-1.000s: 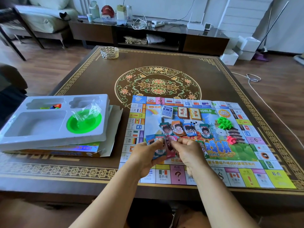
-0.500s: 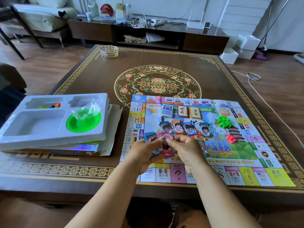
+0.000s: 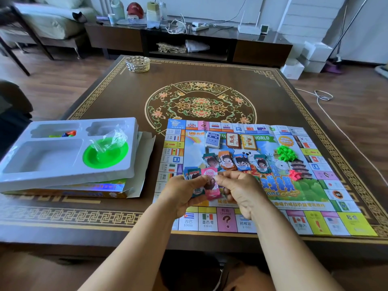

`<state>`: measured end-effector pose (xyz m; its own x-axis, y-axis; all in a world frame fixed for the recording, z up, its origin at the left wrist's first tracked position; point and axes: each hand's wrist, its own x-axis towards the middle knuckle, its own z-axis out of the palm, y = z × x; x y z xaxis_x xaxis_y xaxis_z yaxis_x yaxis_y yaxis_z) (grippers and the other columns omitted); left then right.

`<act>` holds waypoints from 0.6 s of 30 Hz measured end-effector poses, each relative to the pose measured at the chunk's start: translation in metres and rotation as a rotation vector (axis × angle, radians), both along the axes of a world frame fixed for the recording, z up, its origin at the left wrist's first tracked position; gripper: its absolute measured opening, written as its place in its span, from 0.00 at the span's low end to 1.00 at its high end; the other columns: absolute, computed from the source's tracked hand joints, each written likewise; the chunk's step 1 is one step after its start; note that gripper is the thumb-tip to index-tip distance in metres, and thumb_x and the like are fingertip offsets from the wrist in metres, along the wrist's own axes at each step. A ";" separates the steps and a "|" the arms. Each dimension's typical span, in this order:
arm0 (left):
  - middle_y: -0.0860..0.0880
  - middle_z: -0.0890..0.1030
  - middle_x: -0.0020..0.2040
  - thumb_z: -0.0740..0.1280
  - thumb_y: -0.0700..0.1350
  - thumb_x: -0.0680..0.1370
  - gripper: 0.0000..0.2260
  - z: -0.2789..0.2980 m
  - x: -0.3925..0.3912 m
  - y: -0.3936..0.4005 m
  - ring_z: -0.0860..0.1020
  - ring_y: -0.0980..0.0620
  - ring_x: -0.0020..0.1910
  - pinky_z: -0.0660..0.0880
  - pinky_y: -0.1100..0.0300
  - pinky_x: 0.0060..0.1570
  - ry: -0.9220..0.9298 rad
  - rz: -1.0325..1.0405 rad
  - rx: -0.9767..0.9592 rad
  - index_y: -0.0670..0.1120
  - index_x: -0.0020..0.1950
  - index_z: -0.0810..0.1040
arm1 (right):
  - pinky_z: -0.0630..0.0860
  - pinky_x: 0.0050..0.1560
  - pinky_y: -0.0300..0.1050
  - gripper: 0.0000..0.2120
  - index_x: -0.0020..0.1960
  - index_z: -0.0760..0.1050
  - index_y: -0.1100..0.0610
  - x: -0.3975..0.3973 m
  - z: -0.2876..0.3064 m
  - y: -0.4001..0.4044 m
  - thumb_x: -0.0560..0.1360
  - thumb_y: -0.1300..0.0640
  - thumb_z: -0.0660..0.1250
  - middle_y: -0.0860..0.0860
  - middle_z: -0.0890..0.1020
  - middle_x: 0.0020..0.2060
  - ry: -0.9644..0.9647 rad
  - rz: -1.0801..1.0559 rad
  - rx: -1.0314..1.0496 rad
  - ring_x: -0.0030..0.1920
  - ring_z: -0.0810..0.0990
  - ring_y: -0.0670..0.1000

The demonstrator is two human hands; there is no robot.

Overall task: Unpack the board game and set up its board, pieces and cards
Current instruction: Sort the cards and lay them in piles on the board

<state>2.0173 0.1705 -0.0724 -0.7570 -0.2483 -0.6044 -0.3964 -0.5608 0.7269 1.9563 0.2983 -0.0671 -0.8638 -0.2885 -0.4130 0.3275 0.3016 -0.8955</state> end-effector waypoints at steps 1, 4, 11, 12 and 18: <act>0.40 0.82 0.47 0.71 0.40 0.73 0.07 -0.001 -0.001 0.000 0.83 0.47 0.39 0.77 0.61 0.26 -0.009 0.007 -0.014 0.40 0.49 0.76 | 0.68 0.29 0.36 0.03 0.41 0.78 0.55 0.000 0.000 -0.001 0.72 0.60 0.72 0.46 0.77 0.29 0.040 0.004 0.044 0.30 0.72 0.43; 0.42 0.82 0.45 0.71 0.41 0.74 0.09 -0.005 -0.002 -0.002 0.82 0.47 0.39 0.80 0.59 0.30 -0.016 0.028 -0.030 0.40 0.52 0.76 | 0.74 0.37 0.40 0.07 0.36 0.78 0.52 -0.007 -0.004 -0.003 0.72 0.58 0.71 0.47 0.80 0.33 0.232 -0.022 0.205 0.37 0.78 0.47; 0.41 0.80 0.45 0.65 0.36 0.77 0.05 -0.012 -0.002 -0.014 0.81 0.47 0.43 0.80 0.56 0.44 -0.076 0.128 -0.027 0.42 0.52 0.73 | 0.77 0.42 0.42 0.05 0.39 0.79 0.55 -0.018 -0.020 -0.018 0.73 0.56 0.69 0.49 0.83 0.38 0.402 0.127 0.558 0.40 0.80 0.51; 0.41 0.80 0.45 0.64 0.35 0.77 0.05 -0.012 -0.003 -0.014 0.81 0.47 0.43 0.79 0.55 0.45 -0.074 0.131 -0.022 0.42 0.51 0.73 | 0.76 0.41 0.42 0.04 0.39 0.78 0.54 -0.017 -0.021 -0.021 0.73 0.55 0.69 0.49 0.83 0.39 0.408 0.131 0.582 0.41 0.80 0.51; 0.41 0.81 0.48 0.65 0.37 0.78 0.03 -0.014 -0.001 -0.010 0.82 0.50 0.40 0.81 0.60 0.36 -0.047 0.093 -0.046 0.43 0.51 0.74 | 0.63 0.34 0.40 0.06 0.48 0.73 0.51 -0.005 -0.028 -0.023 0.75 0.51 0.68 0.48 0.78 0.44 0.572 0.158 0.807 0.42 0.73 0.51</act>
<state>2.0163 0.1602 -0.0862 -0.7006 -0.3439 -0.6252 -0.3789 -0.5632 0.7343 1.9513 0.2750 -0.0952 -0.9697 -0.2339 -0.0706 -0.1849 0.8913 -0.4139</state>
